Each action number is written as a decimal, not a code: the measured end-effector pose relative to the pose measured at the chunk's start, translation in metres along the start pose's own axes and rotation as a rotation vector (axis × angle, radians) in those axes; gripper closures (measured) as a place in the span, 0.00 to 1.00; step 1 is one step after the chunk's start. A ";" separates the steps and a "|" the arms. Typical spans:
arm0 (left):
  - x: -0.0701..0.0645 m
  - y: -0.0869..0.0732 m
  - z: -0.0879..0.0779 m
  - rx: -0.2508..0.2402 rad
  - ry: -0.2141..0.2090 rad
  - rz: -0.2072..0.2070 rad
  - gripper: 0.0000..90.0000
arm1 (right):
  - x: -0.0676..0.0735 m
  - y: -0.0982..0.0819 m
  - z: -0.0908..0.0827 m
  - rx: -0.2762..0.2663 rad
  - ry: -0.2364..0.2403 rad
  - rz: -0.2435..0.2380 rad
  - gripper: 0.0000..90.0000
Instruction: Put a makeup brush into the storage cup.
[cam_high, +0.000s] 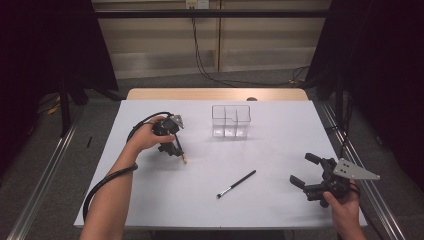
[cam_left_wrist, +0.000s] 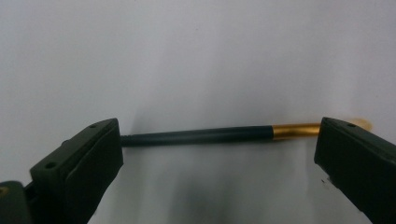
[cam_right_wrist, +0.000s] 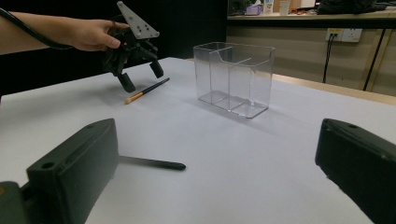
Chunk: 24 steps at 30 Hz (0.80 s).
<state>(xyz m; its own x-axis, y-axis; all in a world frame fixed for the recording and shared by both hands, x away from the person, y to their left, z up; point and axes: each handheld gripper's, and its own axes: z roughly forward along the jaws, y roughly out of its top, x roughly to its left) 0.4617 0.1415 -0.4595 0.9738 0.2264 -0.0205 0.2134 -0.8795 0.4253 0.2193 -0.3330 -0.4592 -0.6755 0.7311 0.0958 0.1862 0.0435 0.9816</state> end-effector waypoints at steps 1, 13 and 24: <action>0.000 0.000 0.001 0.002 -0.003 -0.001 0.01 | 0.000 0.000 0.000 -0.001 -0.001 0.000 0.00; -0.001 -0.004 0.010 0.020 -0.027 0.002 0.00 | 0.000 0.000 0.000 -0.001 0.003 0.002 0.00; -0.003 -0.001 0.010 0.039 -0.022 -0.009 0.01 | 0.000 0.000 0.000 0.000 0.004 0.006 0.00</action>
<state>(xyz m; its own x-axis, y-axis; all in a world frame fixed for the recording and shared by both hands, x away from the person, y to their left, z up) 0.4596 0.1379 -0.4688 0.9732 0.2256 -0.0443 0.2248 -0.8934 0.3890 0.2194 -0.3329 -0.4596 -0.6772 0.7287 0.1022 0.1899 0.0389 0.9810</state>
